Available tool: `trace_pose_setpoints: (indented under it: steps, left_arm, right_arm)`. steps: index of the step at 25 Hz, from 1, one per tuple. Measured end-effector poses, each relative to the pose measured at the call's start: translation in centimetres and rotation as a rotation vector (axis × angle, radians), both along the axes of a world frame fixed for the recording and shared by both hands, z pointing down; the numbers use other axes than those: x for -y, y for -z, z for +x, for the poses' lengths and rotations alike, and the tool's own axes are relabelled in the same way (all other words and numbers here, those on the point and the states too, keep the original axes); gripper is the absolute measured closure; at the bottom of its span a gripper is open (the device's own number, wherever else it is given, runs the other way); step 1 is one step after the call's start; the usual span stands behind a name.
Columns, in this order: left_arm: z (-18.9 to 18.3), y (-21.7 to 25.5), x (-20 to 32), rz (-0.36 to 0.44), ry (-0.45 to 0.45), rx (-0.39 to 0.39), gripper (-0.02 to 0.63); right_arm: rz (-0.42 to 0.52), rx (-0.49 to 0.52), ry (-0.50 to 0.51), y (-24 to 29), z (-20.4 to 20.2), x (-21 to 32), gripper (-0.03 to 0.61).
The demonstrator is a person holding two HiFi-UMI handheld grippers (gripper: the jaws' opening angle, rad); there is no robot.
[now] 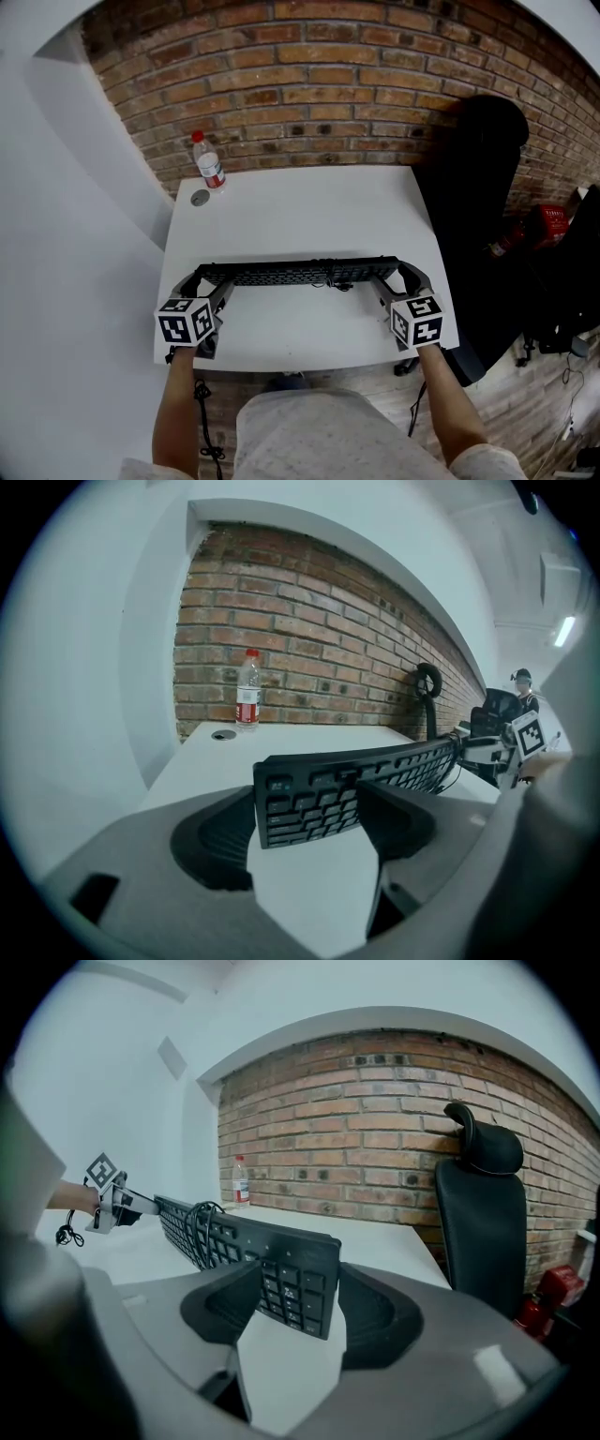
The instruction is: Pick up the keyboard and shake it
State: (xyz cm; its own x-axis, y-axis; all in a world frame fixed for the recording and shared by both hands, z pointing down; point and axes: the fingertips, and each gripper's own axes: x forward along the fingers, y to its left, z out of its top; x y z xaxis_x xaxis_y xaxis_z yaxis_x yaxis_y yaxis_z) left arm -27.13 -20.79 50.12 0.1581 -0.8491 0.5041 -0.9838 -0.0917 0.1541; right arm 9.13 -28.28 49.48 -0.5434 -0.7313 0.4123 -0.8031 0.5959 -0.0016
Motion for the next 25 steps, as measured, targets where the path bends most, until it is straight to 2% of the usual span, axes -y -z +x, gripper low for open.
trace_pose_setpoints:
  steps: [20,25]
  left_arm:
    - [1.0,-1.3,-4.5,-0.055,-0.004,0.047,0.281]
    - [0.9,-2.1,-5.7,-0.076,-0.002,0.059,0.289]
  right_arm:
    - [-0.031,-0.097,0.003,-0.8,1.7,-3.6,0.390]
    - [-0.029,-0.128,0.012,-1.3,1.7,-4.5,0.390]
